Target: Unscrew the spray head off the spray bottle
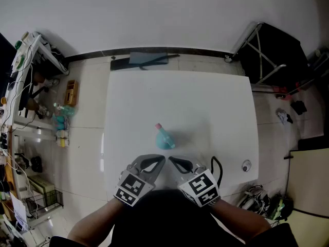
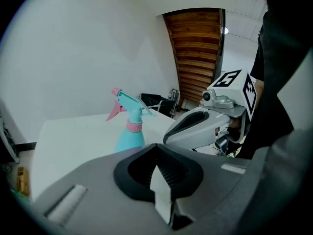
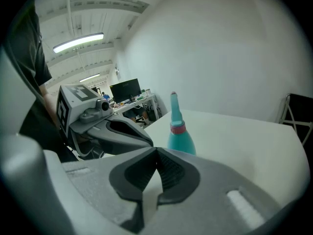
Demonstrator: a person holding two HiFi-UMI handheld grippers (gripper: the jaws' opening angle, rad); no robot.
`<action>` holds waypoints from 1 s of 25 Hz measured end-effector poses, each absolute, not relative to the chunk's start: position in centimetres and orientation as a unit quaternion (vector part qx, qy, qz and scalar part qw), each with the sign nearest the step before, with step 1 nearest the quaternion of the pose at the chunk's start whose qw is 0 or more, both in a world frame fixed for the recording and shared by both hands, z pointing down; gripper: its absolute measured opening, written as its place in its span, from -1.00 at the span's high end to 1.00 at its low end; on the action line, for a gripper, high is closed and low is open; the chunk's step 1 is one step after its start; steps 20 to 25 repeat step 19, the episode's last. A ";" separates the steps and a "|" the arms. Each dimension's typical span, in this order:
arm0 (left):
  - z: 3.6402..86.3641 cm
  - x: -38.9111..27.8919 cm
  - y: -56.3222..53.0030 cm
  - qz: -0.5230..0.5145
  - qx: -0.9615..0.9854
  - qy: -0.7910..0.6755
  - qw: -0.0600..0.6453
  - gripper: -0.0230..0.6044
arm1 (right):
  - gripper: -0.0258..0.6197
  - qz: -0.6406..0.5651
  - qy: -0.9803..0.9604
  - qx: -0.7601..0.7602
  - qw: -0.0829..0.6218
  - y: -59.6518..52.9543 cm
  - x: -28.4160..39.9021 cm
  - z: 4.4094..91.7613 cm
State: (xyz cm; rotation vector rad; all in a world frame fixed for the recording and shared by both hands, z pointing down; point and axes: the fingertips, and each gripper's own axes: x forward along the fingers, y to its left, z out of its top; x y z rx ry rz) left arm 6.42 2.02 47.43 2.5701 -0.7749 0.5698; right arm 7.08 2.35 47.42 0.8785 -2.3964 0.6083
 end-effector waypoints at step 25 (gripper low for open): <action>47.5 6.3 2.0 0.208 0.914 -0.286 0.198 0.88 | 0.94 0.223 -0.883 0.323 0.258 2.3 7.4 47.4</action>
